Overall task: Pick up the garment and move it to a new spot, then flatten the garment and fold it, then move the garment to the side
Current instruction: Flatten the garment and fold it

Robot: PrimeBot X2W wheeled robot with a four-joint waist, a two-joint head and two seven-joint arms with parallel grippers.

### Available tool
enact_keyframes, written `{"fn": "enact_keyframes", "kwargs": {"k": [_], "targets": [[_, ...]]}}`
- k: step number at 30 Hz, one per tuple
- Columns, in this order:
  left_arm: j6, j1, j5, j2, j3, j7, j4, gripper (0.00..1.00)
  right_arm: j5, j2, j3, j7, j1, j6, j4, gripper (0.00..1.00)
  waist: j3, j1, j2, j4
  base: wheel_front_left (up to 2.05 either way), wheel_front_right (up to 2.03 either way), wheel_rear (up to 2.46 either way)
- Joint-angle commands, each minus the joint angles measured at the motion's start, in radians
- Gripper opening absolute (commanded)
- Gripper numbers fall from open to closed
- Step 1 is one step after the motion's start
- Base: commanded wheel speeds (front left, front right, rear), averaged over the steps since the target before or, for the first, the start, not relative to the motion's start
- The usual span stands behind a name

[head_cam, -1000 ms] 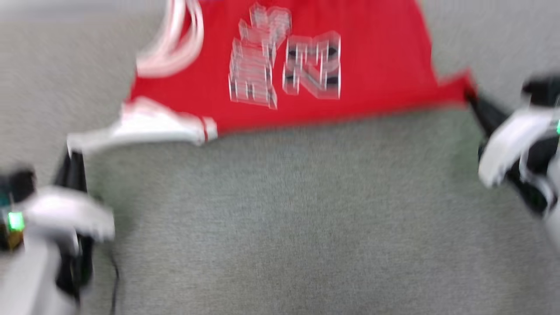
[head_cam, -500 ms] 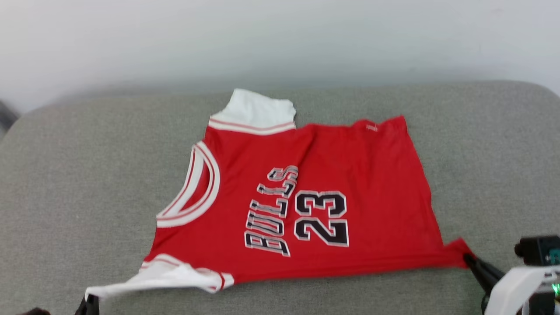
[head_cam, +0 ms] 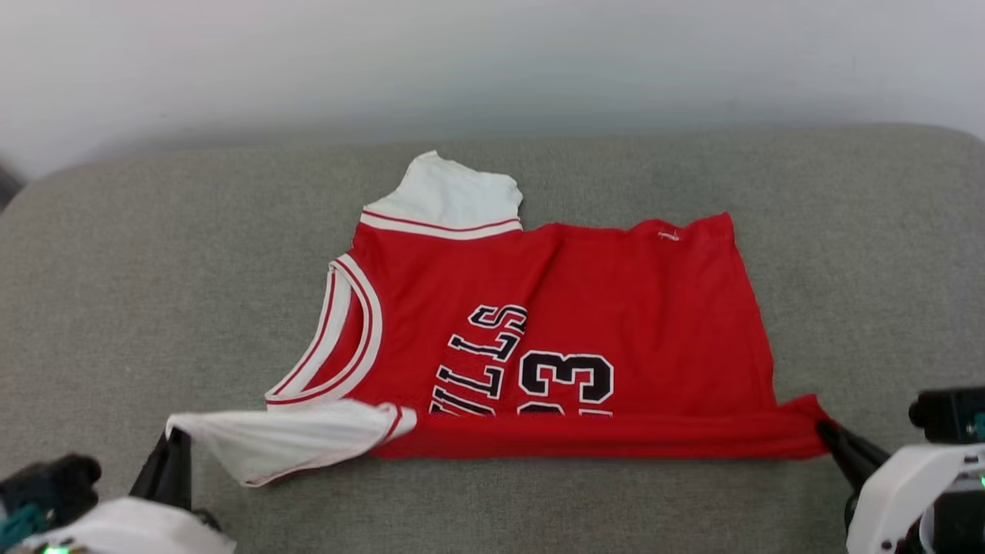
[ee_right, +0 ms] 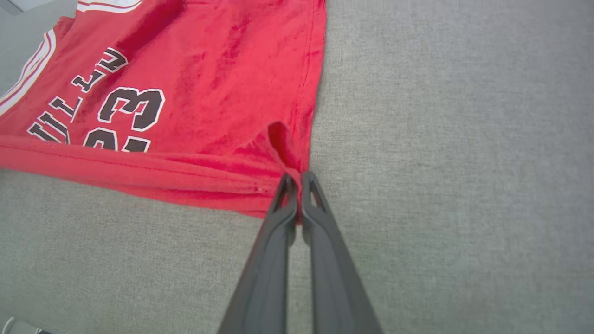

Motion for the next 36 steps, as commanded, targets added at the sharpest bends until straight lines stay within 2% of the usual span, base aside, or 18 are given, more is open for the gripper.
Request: {"fn": "enact_keyframes", "kwargs": {"k": [1, 11, 20, 21, 22, 23, 24, 25, 30, 31, 36], "targets": [[-0.012, -0.045, 0.006, 0.003, -0.010, 0.006, 0.017, 0.00, -0.009, -0.004, -0.002, 0.007, -0.032, -0.002, 0.001, 0.00, 0.033, 0.0001, -0.0001, -0.002, 0.00, 0.00, 0.00], [-0.106, -0.338, 0.023, -0.036, -0.082, 0.016, 0.208, 0.00, -0.009, -0.032, 0.051, -0.002, -0.246, -0.002, 0.105, 0.00, 0.181, 0.0001, -0.0001, -0.002, 0.00, 0.00, 0.00], [-0.192, -0.474, -0.004, -0.075, -0.154, 0.081, 0.412, 0.00, 0.004, -0.039, 0.144, -0.060, -0.358, -0.001, 0.270, 0.00, 0.237, 0.0001, -0.0001, -0.009, 0.00, 0.00, 0.00], [-0.202, -0.482, -0.010, -0.079, -0.159, 0.087, 0.428, 0.02, 0.007, -0.036, 0.152, -0.071, -0.362, -0.001, 0.289, 0.33, 0.237, 0.0001, -0.0001, -0.010, 0.00, 0.00, 0.00], [-0.210, -0.487, -0.015, -0.084, -0.162, 0.088, 0.445, 0.38, 0.011, -0.035, 0.163, -0.085, -0.367, -0.002, 0.306, 0.72, 0.234, 0.0001, -0.0001, -0.010, 0.00, 0.00, 0.00], [-0.218, -0.490, -0.018, -0.087, -0.166, 0.089, 0.459, 0.49, 0.015, -0.036, 0.173, -0.096, -0.369, -0.002, 0.321, 1.00, 0.229, 0.0001, -0.0001, -0.011, 0.00, 0.00, 0.00], [-0.224, -0.491, -0.020, -0.089, -0.167, 0.087, 0.472, 0.78, 0.020, -0.038, 0.182, -0.111, -0.370, -0.002, 0.332, 1.00, 0.223, 0.0001, -0.0001, -0.012, 0.00, 0.00, 0.00], [-0.229, -0.492, -0.025, -0.092, -0.166, 0.082, 0.483, 1.00, 0.029, -0.040, 0.191, -0.131, -0.369, -0.001, 0.338, 1.00, 0.215, 0.0001, -0.0001, -0.012, 0.00, 0.00, 0.00], [-0.253, -0.483, -0.050, -0.082, -0.145, 0.066, 0.514, 1.00, 0.053, -0.047, 0.198, -0.279, -0.339, -0.001, 0.334, 1.00, 0.162, 0.0001, -0.0001, -0.012, 0.00, 0.00, 0.00], [-0.253, -0.483, -0.050, -0.082, -0.145, 0.066, 0.514, 1.00, 0.053, -0.047, 0.198, -0.279, -0.339, -0.001, 0.334, 1.00, 0.162, 0.0001, -0.0001, -0.012, 0.00, 0.00, 0.00], [-0.263, -0.450, -0.071, -0.045, -0.132, 0.095, 0.502, 1.00, 0.008, -0.045, 0.183, -0.460, -0.294, -0.001, 0.298, 1.00, 0.087, 0.0001, -0.0001, -0.023, 0.00, 0.00, 0.00]]}}
